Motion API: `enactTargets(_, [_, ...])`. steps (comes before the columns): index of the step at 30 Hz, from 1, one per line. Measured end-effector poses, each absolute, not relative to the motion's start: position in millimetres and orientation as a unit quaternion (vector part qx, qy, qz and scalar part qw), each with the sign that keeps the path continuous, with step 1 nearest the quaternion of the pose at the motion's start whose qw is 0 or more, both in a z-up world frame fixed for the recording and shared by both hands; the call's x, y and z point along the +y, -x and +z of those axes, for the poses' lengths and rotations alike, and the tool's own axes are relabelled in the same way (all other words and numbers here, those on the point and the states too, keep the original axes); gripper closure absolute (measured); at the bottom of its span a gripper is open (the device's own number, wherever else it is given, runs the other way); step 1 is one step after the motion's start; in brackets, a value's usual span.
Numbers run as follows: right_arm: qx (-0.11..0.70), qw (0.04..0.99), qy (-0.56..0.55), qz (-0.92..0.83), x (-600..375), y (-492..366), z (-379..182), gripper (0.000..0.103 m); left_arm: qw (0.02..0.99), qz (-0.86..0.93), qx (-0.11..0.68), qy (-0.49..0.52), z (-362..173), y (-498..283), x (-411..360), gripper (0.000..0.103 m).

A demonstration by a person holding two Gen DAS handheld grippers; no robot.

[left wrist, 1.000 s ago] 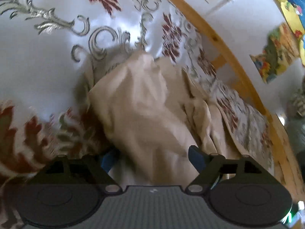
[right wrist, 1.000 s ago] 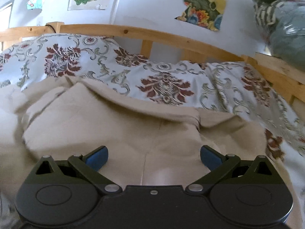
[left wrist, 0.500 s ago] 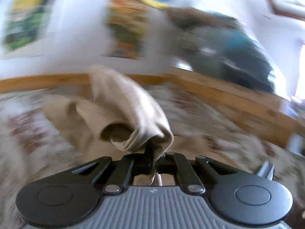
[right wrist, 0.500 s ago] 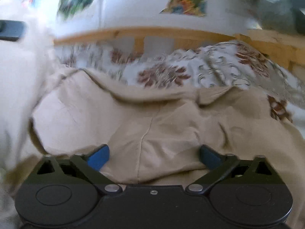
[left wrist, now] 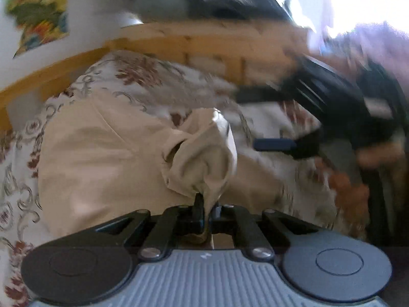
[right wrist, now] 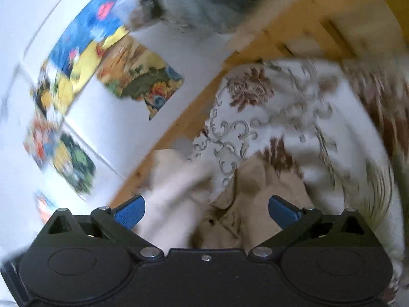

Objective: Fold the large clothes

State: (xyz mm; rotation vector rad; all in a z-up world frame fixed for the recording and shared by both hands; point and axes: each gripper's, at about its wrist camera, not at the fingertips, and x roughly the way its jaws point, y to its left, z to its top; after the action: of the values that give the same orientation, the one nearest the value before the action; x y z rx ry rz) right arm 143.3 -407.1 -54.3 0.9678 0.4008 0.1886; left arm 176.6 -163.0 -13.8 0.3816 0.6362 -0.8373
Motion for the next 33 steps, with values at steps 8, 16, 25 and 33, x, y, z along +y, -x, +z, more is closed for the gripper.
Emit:
enactTargets(8, [0.261, 0.852, -0.442, 0.104, -383, -183, -85, 0.033, 0.848, -0.389, 0.277, -0.231, -35, -150, -186, 0.101])
enactTargets(16, [0.181, 0.893, -0.392, 0.129, -387, -165, -54, 0.097, 0.85, -0.419, 0.228, -0.223, -19, -140, -208, 0.101])
enactTargets(25, [0.233, 0.916, -0.322, 0.059, -397, -184, -76, 0.101, 0.826, -0.431, 0.324, -0.164, -44, -176, -223, 0.088])
enactTargets(33, [0.242, 0.924, -0.292, 0.045, -392, -184, -79, 0.103, 0.859, -0.411, 0.306, 0.002, -3, -157, -144, 0.028])
